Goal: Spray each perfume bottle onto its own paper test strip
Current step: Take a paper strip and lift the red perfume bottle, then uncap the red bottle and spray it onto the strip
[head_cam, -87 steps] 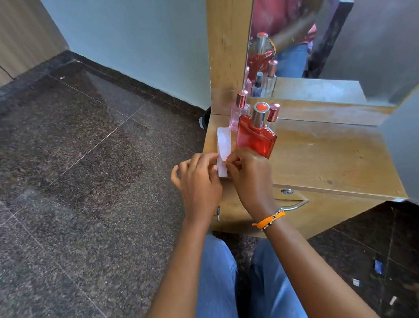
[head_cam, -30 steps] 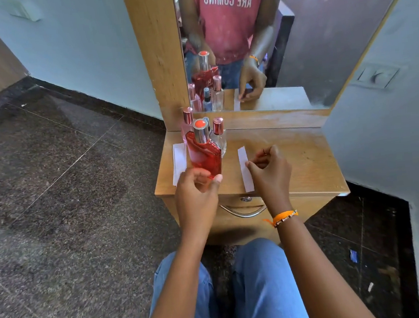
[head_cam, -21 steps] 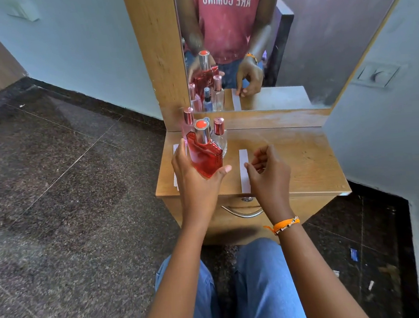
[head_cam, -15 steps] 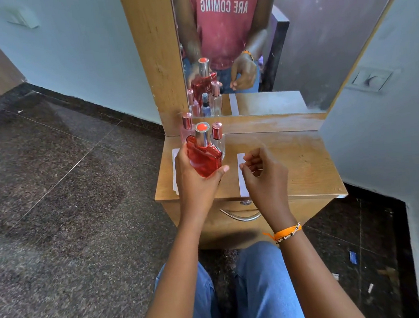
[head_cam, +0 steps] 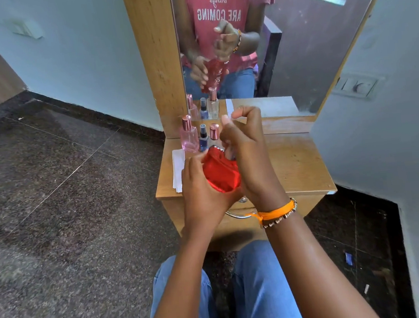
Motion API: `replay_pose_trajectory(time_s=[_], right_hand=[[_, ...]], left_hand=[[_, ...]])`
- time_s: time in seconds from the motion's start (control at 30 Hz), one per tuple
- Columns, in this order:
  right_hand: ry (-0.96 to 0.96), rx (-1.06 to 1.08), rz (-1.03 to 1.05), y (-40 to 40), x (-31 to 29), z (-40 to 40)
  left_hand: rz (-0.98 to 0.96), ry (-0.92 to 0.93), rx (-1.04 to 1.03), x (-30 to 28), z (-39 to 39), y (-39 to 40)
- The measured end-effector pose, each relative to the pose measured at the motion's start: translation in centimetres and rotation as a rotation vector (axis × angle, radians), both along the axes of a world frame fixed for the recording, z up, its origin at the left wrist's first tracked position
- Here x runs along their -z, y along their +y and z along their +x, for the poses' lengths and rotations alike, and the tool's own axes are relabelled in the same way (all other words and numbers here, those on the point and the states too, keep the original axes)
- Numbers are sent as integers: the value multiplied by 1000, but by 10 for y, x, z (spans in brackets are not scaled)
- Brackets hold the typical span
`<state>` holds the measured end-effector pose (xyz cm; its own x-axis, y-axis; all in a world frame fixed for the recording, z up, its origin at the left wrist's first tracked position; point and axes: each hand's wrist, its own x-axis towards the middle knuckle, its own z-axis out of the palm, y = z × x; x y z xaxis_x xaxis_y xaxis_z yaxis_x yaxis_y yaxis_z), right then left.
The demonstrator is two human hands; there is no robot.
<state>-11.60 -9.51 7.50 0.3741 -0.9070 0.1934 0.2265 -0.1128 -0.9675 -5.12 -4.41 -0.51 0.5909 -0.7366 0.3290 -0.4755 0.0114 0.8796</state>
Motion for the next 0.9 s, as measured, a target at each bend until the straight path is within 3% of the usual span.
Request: replay_pose_trajectory(time_s=[0.1, 0.17, 0.27, 0.5, 0.6, 0.7, 0.8, 0.83, 0.9], right_hand=[[-166, -158, 215, -15, -8, -11], [-162, -322, 322, -27, -13, -20], [-233, -509, 459, -40, -11, -31], [-468, -766, 530, -47, 5, -34], [-457, -613, 480, -46, 8, -32], [-119, -188, 224, -37, 9, -33], [-106, -14, 181, -27, 9, -31], [-164, -41, 240, -29, 6, -32], [-298, -210, 411, -37, -2, -36]], left_hand=[[9, 62, 202, 4, 5, 6], [39, 130, 343, 1, 5, 12], [123, 331, 533, -4, 6, 16], [139, 720, 839, -6, 7, 25], [156, 615, 708, -3, 6, 21], [145, 185, 317, -1, -6, 14], [150, -147, 130, -7, -13, 13], [145, -151, 163, -7, -12, 14], [130, 9, 357, -9, -7, 18]])
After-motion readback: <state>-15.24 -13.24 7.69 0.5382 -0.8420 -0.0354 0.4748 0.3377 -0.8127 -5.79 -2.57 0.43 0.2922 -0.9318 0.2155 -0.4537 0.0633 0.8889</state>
